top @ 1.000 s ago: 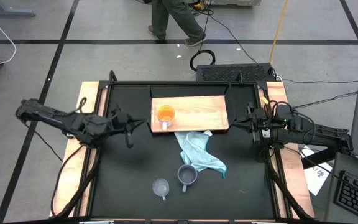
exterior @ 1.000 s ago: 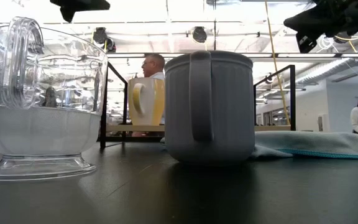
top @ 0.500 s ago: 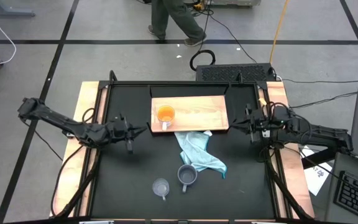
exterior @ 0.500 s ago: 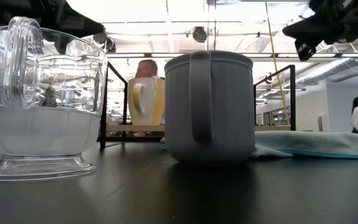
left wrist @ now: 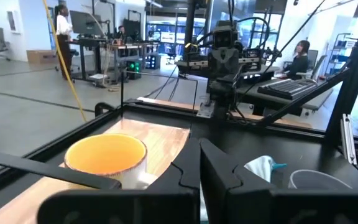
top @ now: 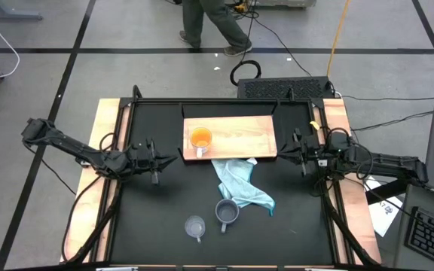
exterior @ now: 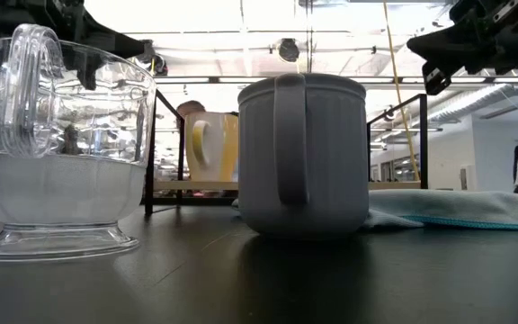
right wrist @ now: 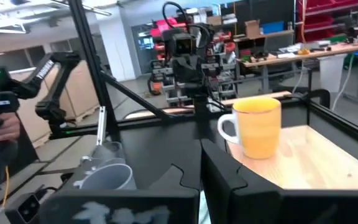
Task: Stack small to large cups/mugs on shelf
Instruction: Put the gray mug on the shelf
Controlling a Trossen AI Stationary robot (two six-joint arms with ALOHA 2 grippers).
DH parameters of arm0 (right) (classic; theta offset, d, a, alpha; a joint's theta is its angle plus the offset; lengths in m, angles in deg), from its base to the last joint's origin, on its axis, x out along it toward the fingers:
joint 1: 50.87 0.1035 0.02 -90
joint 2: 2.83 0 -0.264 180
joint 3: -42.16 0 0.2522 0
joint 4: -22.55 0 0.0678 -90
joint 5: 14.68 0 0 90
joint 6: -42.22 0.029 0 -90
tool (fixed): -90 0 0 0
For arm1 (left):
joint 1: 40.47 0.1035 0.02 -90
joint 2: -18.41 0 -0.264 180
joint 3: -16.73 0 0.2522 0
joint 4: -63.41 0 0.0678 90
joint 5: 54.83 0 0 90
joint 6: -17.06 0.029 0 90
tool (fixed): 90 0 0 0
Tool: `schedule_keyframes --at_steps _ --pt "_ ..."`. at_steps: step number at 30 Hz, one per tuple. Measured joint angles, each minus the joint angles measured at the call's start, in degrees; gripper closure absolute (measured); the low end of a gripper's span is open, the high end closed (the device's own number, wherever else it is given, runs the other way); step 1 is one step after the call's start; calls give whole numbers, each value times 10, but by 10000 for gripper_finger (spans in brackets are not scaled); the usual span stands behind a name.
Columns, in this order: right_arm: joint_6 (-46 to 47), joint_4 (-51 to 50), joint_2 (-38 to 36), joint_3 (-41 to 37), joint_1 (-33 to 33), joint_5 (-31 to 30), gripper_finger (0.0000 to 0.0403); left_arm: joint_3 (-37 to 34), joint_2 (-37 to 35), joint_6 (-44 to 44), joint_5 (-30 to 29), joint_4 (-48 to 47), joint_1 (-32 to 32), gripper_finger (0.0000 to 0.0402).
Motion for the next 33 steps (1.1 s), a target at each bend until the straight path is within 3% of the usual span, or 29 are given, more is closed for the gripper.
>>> schedule_keyframes --at_steps 13,18,23,33 --pt "14 28 0 -11 0 0 403 0 0 10 0 -19 0 399" --pt "19 49 0 -11 0 0 403 0 0 -66 1 -61 0 392" --pt "95 53 0 -11 0 0 403 0 0 -159 32 -112 0 386" --pt "97 59 0 -14 7 0 403 0 0 -170 53 -80 0 385"
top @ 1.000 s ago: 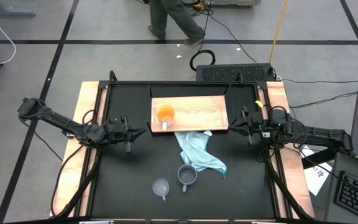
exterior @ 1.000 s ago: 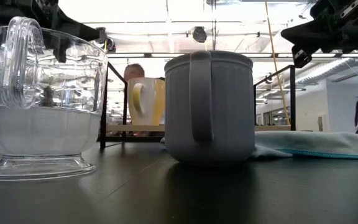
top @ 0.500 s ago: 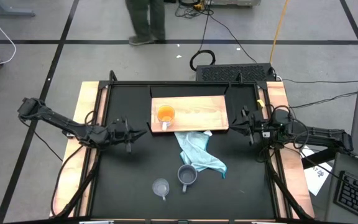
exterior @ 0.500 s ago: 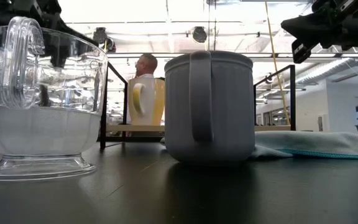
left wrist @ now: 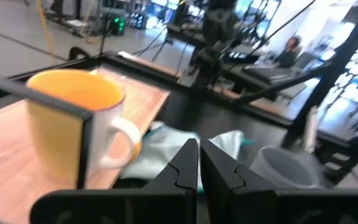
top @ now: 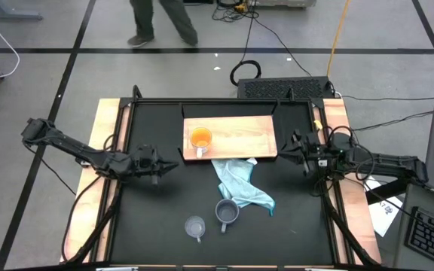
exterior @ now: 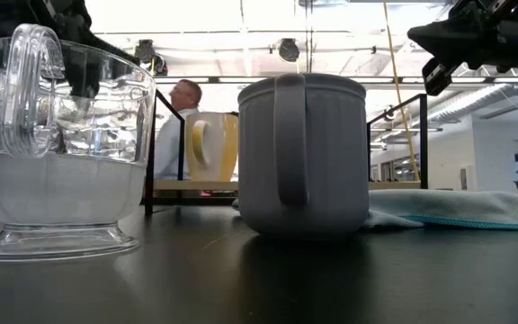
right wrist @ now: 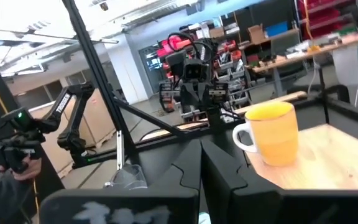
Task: Stack small to large cups/mugs on shelf
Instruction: Put the gray mug on the shelf
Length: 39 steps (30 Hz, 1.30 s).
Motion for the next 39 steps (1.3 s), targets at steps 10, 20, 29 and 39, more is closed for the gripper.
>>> schedule_keyframes --at_steps 10,20,29,39 --pt "-24 33 3 0 25 0 403 0 0 42 23 64 0 385" --pt "-23 66 6 0 47 1 403 0 0 116 28 138 0 385" --pt "-84 49 8 0 54 0 403 0 0 157 72 79 0 385" --pt "-172 12 52 0 54 -2 403 0 0 214 74 -3 0 385"
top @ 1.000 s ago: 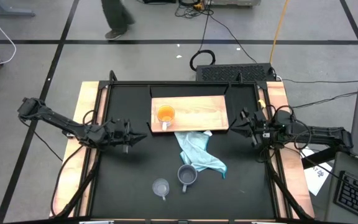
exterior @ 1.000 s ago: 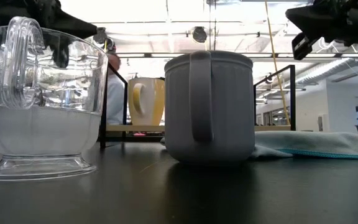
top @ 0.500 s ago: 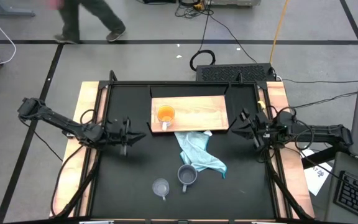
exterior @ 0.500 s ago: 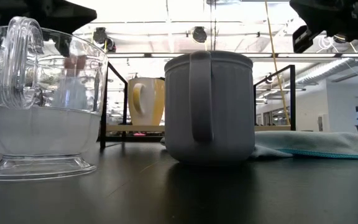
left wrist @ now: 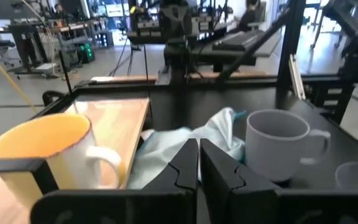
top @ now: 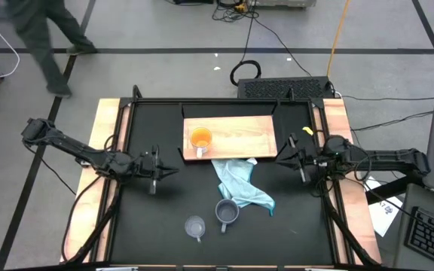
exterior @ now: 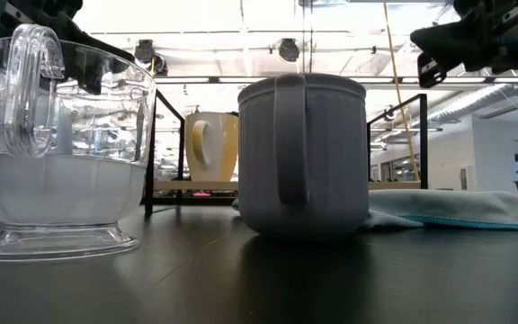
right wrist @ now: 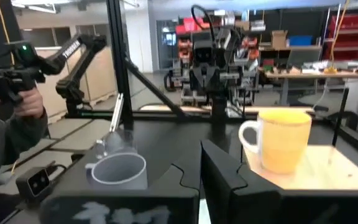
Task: Stack small to large cups/mugs on shelf
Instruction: Put the gray mug on the shelf
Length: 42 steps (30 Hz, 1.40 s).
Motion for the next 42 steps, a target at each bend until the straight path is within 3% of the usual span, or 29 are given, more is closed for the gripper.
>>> schedule_keyframes --at_steps 5,12,17,23,31,36,42 --pt "0 0 33 0 0 -1 403 0 0 -1 -4 -1 0 385" --pt "-24 48 90 0 0 0 403 0 0 24 -54 7 1 385" --pt "-35 99 139 0 23 0 403 0 0 29 -3 -22 1 389" --pt "-25 159 229 31 75 0 403 0 0 27 -11 -28 1 394" --pt "-36 -44 371 236 169 -44 403 0 0 14 -78 -29 1 383" --pt "-42 -168 459 345 204 -48 397 0 0 9 -80 -31 1 383" --pt "1 -257 533 431 209 -89 330 0 0 -1 -80 -32 1 382"
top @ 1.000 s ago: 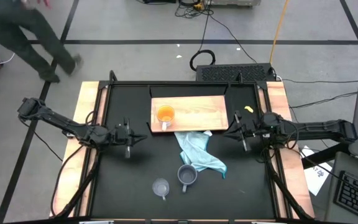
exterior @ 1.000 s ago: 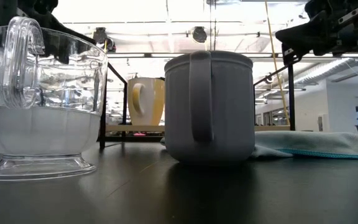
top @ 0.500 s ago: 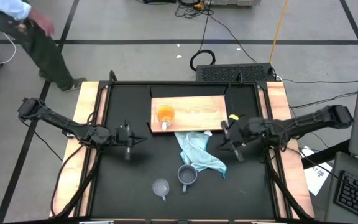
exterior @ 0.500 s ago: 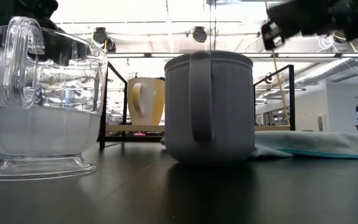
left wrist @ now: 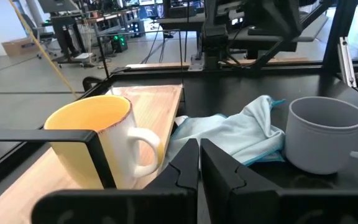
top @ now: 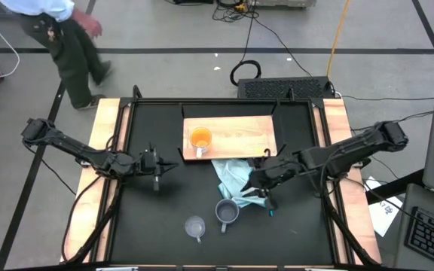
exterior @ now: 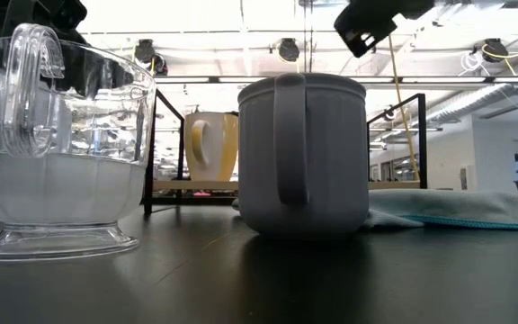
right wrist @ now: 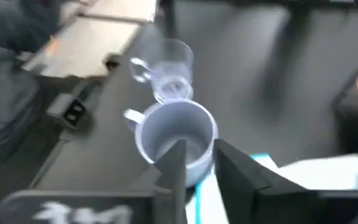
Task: Stack small to large cups/mugs on shelf
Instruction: Put the gray mug on the shelf
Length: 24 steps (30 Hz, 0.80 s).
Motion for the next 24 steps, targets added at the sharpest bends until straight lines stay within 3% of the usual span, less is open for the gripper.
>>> schedule_keyframes --at_steps 6,10,17,24 --pt "21 -81 59 76 -5 -5 232 0 0 -32 0 -2 0 382" --pt "24 -82 94 104 -13 -3 189 0 0 -28 0 -1 0 382" --pt "63 -98 147 109 -35 -3 172 0 0 -25 -1 0 0 382" --pt "87 -87 151 109 -38 -2 172 0 0 -25 -1 -6 0 382"
